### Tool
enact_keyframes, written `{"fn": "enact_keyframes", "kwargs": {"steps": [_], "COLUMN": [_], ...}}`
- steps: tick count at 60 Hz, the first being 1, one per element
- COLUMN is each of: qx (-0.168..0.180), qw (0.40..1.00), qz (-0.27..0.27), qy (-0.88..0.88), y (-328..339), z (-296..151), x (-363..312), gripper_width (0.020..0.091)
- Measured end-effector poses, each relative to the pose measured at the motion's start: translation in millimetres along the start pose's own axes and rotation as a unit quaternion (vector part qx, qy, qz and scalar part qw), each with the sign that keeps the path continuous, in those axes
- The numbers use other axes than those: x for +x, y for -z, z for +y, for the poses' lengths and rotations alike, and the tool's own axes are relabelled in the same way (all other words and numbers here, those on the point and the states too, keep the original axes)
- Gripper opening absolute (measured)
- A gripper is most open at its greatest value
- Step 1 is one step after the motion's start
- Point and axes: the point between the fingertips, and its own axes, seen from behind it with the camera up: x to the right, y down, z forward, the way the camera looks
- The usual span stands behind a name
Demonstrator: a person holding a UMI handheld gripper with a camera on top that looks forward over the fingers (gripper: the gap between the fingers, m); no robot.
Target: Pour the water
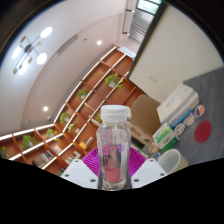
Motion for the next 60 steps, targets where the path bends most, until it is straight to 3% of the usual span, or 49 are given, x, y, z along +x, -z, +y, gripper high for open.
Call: {"fn": "enact_keyframes", "kwargs": {"steps": [14,24,30,44,53,56,60], "qx": [0.026,0.027,0.02,-0.004,0.001,0.017,0.021], "qw": [0.924,0.872,0.864,0.87,0.886,0.888,0.891], "qz": [0.163,0.25,0.28,0.276,0.261,0.251,0.247], "qy": [0.346,0.419,0.418,0.409,0.384,0.384,0.381], "y": [11,18,21,1,0,1,2], "z": [-90,-131,-133,-108,-94,-96,-97], "x": [66,150,184,252,264,262,260], "gripper_width": [0.0357,0.0356,0.0357,0.0357,0.0359,0.0359,0.0401]}}
